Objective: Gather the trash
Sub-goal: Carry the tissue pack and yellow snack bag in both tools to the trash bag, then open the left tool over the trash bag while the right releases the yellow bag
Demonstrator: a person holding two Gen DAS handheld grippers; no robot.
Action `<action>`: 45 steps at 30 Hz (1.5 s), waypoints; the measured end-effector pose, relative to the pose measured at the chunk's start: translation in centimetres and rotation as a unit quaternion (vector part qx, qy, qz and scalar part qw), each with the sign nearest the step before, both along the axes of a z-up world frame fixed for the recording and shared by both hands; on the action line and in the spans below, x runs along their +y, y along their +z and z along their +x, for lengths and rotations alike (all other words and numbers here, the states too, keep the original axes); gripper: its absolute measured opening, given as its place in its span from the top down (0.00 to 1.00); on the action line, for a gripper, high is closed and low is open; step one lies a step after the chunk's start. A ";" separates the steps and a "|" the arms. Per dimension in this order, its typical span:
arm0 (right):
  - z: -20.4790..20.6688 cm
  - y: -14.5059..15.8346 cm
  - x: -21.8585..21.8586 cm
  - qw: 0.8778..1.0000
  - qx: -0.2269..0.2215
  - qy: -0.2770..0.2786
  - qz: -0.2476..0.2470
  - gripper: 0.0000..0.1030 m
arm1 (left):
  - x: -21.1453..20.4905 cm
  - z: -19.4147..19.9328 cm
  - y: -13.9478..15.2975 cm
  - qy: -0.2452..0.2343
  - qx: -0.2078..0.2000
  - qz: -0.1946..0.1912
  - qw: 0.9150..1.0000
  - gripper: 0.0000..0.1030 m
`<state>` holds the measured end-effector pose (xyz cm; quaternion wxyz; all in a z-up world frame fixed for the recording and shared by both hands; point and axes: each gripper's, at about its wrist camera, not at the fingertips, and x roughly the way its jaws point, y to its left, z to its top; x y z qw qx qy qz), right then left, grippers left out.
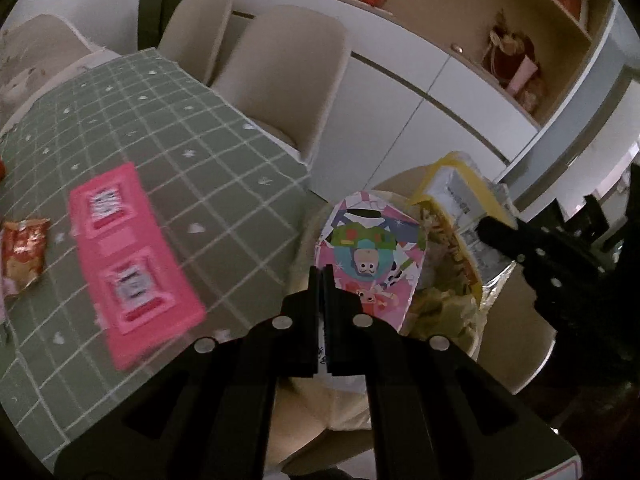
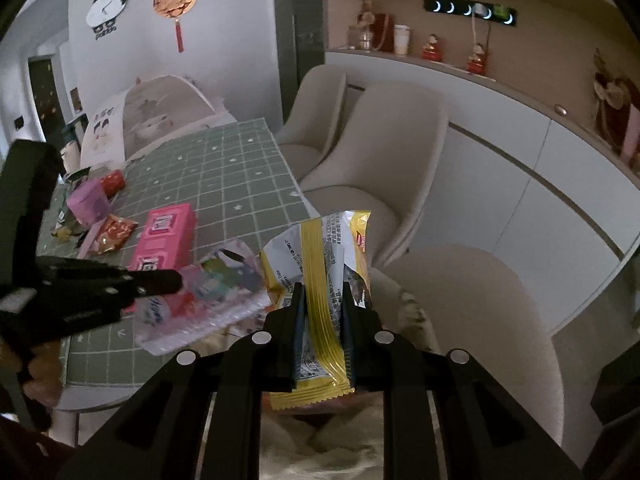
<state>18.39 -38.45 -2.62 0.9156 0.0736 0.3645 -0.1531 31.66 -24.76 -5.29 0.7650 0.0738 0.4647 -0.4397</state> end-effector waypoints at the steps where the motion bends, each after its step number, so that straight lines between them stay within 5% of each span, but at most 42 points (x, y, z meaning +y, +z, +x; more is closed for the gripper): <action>1: -0.3 -0.1 -0.4 1.000 -0.001 0.000 0.001 0.83 | -1.0 -0.4 -0.3 -0.003 -0.003 0.005 1.000 0.98; 5: -0.8 -0.5 -1.3 1.000 -0.003 0.005 0.007 0.83 | -2.6 -1.7 -0.8 0.002 -0.005 0.012 1.000 0.94; 9: -0.7 -0.8 -2.0 1.000 -0.003 0.015 0.015 0.83 | -2.8 -2.2 -0.6 0.013 -0.012 0.012 1.000 0.74; 12: -0.4 -1.5 -2.0 0.999 0.000 0.025 0.025 0.83 | -2.4 -2.2 -0.3 0.029 -0.010 0.010 0.999 0.68; 18: 0.4 -2.9 -1.1 0.997 0.010 0.055 0.054 0.83 | -0.7 -1.7 0.2 0.078 -0.031 0.022 0.996 0.66; 26: 2.9 -10.4 -0.5 0.986 0.120 0.062 0.100 0.83 | 3.2 -0.8 0.5 0.168 -0.077 0.060 0.981 0.66; 31: 3.0 -12.6 -1.1 0.979 0.165 0.051 0.106 0.83 | 6.1 0.1 0.3 0.206 -0.069 0.061 0.974 0.66; 36: 2.4 -11.9 -0.8 0.984 0.145 0.038 0.092 0.81 | 9.1 1.1 -0.4 0.240 -0.058 0.063 0.967 0.66; 45: 1.2 -7.4 0.0 0.993 0.094 0.024 0.064 0.55 | 15.8 3.3 -2.3 0.294 -0.033 0.069 0.953 0.66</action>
